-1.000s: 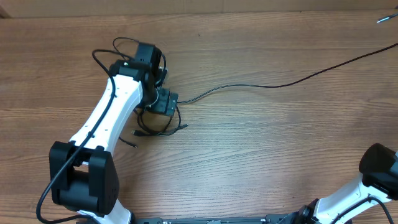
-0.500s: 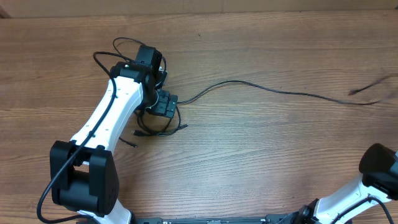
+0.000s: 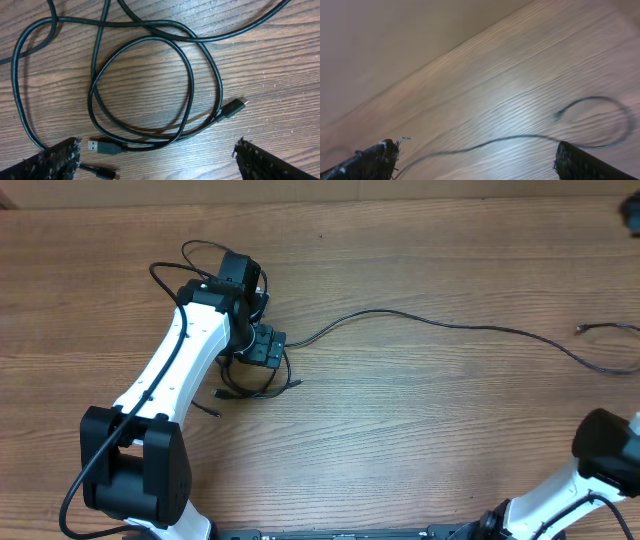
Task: Untangle cables
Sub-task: 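Move the right gripper down toward the cable loops beside the left gripper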
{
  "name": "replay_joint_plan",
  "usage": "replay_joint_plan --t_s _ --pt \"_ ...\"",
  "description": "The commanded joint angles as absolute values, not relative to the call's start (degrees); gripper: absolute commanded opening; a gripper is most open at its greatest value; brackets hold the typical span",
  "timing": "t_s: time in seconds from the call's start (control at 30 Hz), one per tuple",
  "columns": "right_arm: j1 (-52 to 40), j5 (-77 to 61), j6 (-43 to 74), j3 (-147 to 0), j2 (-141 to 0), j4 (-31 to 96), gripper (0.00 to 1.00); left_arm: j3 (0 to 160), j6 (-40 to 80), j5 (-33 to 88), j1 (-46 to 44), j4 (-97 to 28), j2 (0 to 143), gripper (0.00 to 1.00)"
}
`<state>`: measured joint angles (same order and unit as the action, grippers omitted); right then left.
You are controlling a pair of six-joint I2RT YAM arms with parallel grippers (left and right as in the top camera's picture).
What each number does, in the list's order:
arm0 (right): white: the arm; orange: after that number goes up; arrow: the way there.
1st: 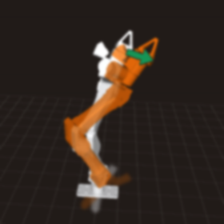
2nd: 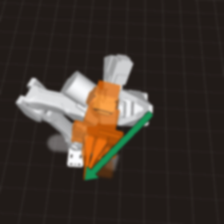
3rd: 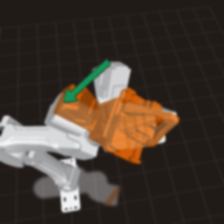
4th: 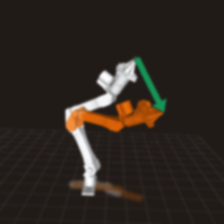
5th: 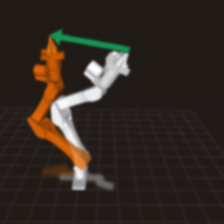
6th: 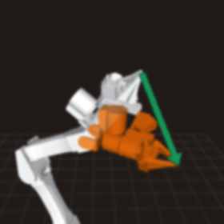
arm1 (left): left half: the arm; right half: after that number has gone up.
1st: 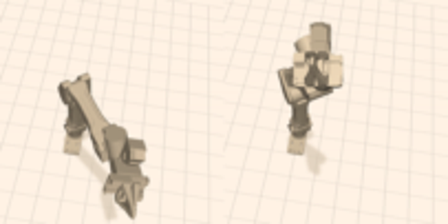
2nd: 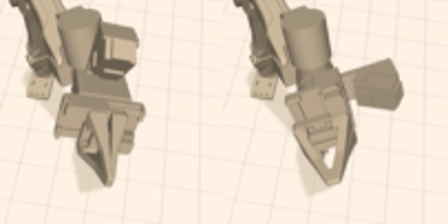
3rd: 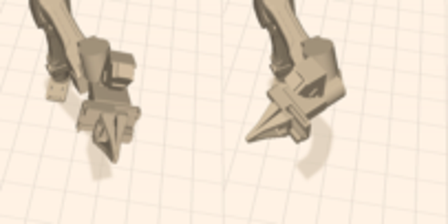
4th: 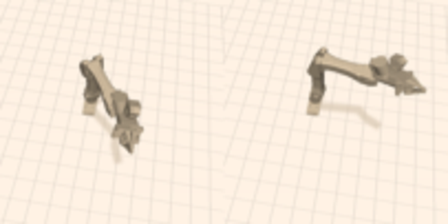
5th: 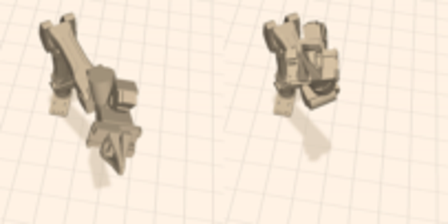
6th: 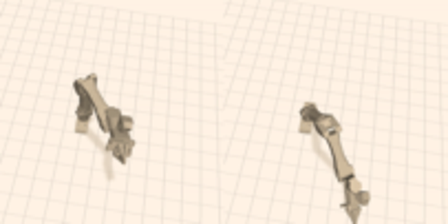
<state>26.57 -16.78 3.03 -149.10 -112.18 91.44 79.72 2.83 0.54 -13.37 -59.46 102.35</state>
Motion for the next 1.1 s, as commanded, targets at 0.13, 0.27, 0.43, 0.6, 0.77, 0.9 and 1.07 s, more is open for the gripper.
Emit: replay_joint_plan --t_s 0.13,0.27,0.43,0.6,0.77,0.9,1.07 --pt "15.1 -18.9 7.8 -149.2 -116.1 93.4 1.0 79.2 4.8 -1.2 -13.1 -59.3 101.9 1.0" --pt "9.4 -15.4 14.5 -149.2 -119.1 95.9 1.0 79.2 5.8 -2.0 -13.1 -59.3 101.9 1.0" --pt "3.4 -11.6 23.8 -147.7 -122.6 96.7 1.0 79.2 5.8 -2.2 -13.1 -59.3 101.9 1.0" --pt "-2.6 -11.6 34.9 -138.9 -123.6 90.5 1.0 79.2 5.8 -4.3 -13.1 -59.8 101.9 1.0" --pt "-7.9 -12.6 45.3 -125.8 -123.6 80.5 1.0 79.2 5.8 -5.4 -13.1 -61.3 101.9 1.0" --pt "-12.9 -20.3 53.7 -112.4 -123.6 67.0 1.0 79.2 5.8 -6.4 -13.1 -62.0 101.9 1.0" --pt "-17.4 -20.7 62.8 -105.2 -123.6 60.8 1.0 79.2 5.8 -6.4 -13.1 -62.8 101.9 1.0"
